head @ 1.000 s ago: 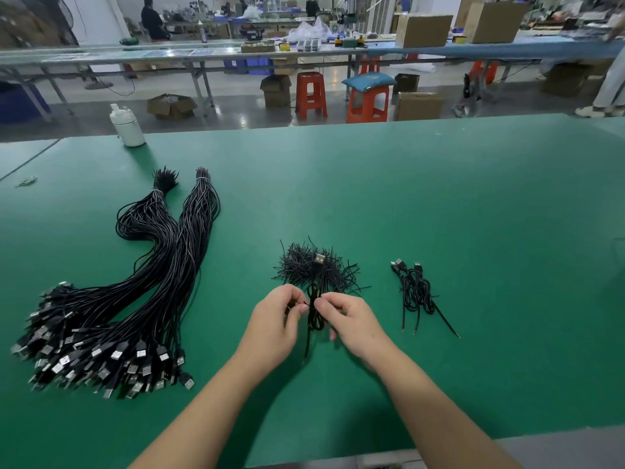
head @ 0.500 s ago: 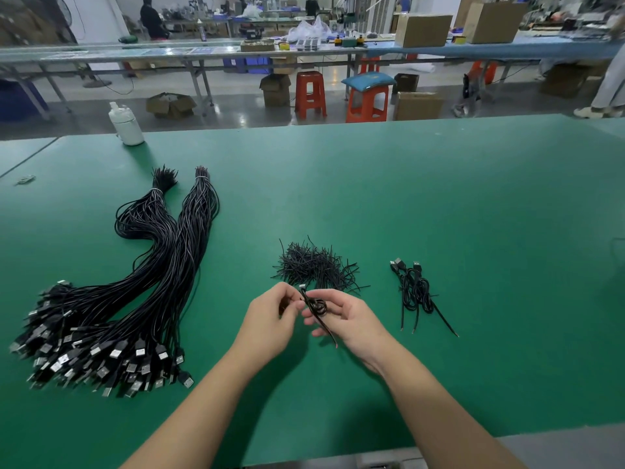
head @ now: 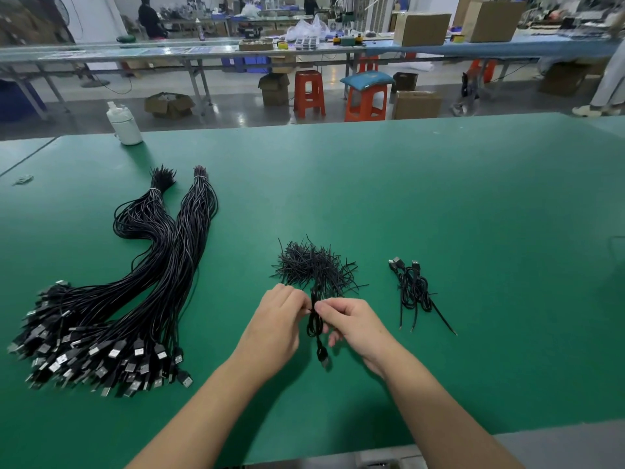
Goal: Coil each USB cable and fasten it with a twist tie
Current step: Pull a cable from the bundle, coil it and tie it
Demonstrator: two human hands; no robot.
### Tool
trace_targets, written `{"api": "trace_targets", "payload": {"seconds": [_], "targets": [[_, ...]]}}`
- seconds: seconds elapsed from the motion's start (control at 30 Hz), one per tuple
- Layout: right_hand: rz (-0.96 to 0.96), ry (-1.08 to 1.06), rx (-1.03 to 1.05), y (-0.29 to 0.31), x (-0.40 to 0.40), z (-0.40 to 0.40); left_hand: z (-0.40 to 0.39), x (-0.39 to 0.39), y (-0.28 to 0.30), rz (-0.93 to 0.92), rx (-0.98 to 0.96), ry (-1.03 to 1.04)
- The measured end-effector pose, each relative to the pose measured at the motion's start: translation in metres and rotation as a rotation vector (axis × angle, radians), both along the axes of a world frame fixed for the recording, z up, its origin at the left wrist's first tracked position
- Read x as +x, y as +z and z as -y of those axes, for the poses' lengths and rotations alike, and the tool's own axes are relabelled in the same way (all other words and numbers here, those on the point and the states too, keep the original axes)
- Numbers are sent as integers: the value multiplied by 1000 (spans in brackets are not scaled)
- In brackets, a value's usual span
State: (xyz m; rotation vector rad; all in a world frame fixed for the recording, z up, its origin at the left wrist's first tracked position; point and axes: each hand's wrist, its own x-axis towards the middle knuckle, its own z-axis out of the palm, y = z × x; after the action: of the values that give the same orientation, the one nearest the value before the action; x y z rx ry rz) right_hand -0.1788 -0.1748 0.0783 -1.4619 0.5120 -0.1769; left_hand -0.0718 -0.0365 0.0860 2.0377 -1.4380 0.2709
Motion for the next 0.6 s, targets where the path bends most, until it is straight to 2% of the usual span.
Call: {"api": "trace_targets", "payload": {"seconds": [0.23, 0.33, 0.47, 0.6], "targets": [[2, -88, 155, 1, 2, -5, 0, -5, -1, 0, 34, -25], [70, -52, 152, 1, 2, -4, -2, -7, -1, -215, 28, 17], [117, 19, 258, 2, -1, 0, 2, -3, 0, -536, 15, 149], [93, 50, 193, 3, -3, -1, 4, 0, -3, -663, 41, 204]]}}
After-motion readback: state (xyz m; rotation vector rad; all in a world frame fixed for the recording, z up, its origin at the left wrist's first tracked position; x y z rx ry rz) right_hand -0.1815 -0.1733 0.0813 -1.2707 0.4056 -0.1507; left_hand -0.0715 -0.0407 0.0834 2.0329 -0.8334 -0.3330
